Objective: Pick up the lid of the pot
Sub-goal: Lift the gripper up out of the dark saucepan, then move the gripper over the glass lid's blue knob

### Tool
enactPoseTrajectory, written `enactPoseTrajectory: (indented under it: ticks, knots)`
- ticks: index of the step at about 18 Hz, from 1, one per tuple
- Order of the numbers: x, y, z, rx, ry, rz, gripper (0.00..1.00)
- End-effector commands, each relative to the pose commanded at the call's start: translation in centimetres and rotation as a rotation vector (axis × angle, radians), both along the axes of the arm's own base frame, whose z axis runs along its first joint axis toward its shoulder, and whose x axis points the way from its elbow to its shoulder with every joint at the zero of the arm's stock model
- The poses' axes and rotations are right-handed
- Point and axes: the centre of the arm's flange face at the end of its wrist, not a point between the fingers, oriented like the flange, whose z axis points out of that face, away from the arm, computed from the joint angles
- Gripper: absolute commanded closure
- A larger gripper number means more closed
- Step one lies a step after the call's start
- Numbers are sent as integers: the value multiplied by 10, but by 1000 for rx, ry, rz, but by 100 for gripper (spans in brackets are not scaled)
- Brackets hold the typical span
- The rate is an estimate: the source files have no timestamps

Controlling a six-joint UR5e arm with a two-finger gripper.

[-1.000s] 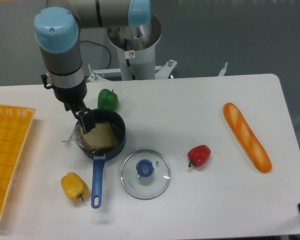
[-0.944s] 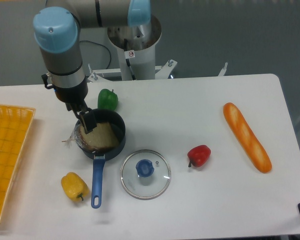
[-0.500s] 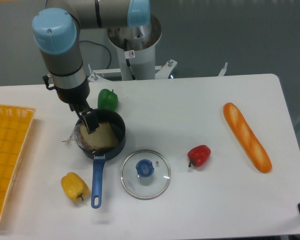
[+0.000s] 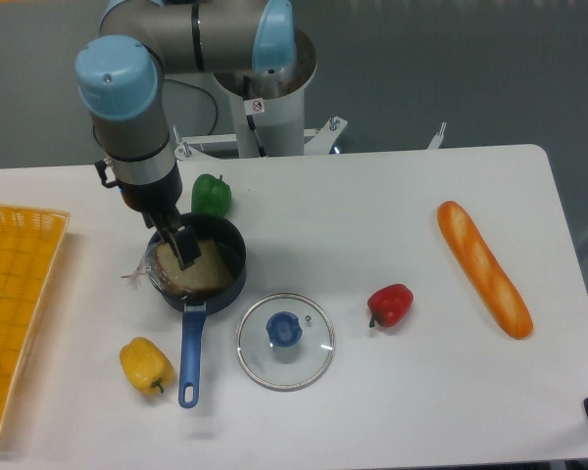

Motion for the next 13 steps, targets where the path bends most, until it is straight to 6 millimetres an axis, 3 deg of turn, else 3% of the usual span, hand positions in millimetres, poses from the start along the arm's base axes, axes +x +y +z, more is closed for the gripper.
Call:
enactPoseTrajectory:
  ticks: [3,5,13]
  knots:
    - [-8,1,1,3,5,5,0]
    - [-28,0,7,5,26,32,0]
    - [-63,9,-17,-48,36,70,0]
